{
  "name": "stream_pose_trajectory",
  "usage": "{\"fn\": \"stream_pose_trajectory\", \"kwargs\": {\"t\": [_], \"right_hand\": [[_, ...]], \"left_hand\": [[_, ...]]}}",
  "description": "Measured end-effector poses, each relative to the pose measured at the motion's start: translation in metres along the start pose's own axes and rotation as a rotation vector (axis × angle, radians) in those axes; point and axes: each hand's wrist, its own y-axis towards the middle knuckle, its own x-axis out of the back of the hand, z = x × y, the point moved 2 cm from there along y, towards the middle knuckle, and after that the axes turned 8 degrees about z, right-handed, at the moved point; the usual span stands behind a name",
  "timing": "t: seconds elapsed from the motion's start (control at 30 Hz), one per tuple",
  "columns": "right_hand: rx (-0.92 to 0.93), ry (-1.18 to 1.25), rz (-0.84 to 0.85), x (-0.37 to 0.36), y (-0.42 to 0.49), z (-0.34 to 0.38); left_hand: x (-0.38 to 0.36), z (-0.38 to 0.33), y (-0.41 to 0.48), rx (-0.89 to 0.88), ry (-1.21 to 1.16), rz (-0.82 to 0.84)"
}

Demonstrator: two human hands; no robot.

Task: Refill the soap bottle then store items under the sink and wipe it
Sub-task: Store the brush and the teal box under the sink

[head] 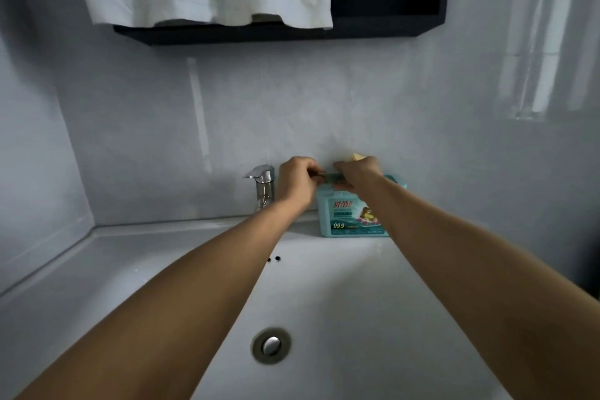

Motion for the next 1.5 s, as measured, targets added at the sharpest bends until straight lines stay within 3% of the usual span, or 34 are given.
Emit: {"fn": "stream_pose_trajectory", "kwargs": {"t": [0.1,0.23,0.43,0.53,0.67,0.8,0.93,1.1,1.27,1.5], "right_hand": [[-0.058,0.005,-0.06,0.008,-0.015,0.007],[0.036,0.096,0.055,0.014,-0.049,0.022],[-0.03,0.208,0.159,0.008,-0.122,0.036],[-0.015,0.272,0.291,-0.001,-0.157,0.031],[0.016,0.094,0.505,-0.014,-0.208,0.023],[-0.024,0.153,0.685,-0.031,-0.255,0.009],[-0.064,0.081,0.842,-0.047,-0.307,-0.005],[-0.048,-0.228,0.89,-0.063,-0.35,-0.027],[-0.06,-0.319,0.971,-0.1,-0.386,-0.062],[-0.168,-0.457,1.089,-0.127,-0.415,-0.141]], "left_hand": [[0.012,-0.025,-0.017,-0.058,0.001,0.02],[0.033,-0.052,-0.045,-0.059,-0.05,0.104],[0.062,-0.064,-0.096,0.081,-0.083,0.106],[0.075,-0.059,-0.125,0.249,-0.265,0.045],[0.088,-0.048,-0.17,0.435,-0.554,-0.038],[0.113,-0.048,-0.221,0.533,-0.893,-0.162],[0.134,-0.042,-0.273,0.599,-0.929,-0.232],[0.156,-0.029,-0.343,0.61,-0.981,-0.408],[0.162,0.0,-0.415,0.664,-1.005,-0.523],[0.132,0.044,-0.487,0.841,-1.029,-0.565]]}}
